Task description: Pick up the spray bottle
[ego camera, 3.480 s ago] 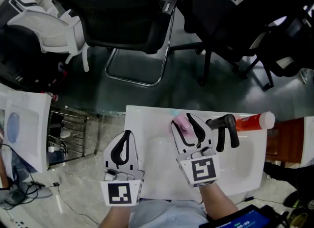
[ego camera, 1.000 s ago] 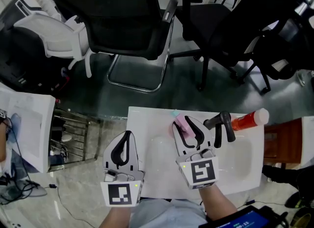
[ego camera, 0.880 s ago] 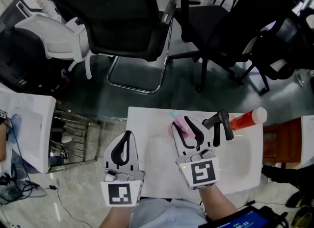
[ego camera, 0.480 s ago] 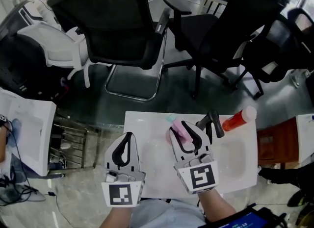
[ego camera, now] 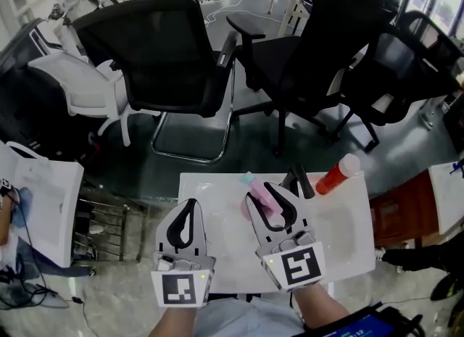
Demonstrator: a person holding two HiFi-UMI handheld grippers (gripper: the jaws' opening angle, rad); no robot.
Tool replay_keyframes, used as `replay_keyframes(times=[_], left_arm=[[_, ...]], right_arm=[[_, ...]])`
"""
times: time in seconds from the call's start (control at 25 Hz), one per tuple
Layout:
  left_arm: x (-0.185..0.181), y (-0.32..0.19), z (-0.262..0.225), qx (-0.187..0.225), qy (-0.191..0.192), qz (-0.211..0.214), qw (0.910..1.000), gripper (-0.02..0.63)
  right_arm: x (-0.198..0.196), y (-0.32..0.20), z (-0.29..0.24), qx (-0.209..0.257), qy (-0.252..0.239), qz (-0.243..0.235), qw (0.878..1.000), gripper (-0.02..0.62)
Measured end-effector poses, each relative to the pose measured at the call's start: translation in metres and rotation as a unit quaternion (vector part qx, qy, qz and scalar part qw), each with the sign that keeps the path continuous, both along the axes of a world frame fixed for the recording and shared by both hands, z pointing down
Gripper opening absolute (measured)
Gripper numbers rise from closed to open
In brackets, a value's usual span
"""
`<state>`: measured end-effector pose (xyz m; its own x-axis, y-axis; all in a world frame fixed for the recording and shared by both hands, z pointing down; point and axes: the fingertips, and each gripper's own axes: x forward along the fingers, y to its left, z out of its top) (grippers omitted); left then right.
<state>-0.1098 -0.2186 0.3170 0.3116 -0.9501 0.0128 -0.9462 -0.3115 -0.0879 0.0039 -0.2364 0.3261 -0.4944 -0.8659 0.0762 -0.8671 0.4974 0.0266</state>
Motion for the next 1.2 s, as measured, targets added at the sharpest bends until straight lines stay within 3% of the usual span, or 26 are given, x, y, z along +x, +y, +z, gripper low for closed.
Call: replay_keyframes(times=[0.12, 1.2], left_arm=[[0.007, 0.005, -0.009, 0.010, 0.002, 0.006, 0.9999, 0.015], [-0.006, 0.023, -0.022, 0.030, -0.001, -0.007, 0.9995, 0.015]], right_arm=[[0.004, 0.009, -0.003, -0.013, 0.002, -0.005, 1.000, 0.150], [0.012, 0.025, -0.021, 0.031, 0.010, 0.024, 0.999, 0.149]])
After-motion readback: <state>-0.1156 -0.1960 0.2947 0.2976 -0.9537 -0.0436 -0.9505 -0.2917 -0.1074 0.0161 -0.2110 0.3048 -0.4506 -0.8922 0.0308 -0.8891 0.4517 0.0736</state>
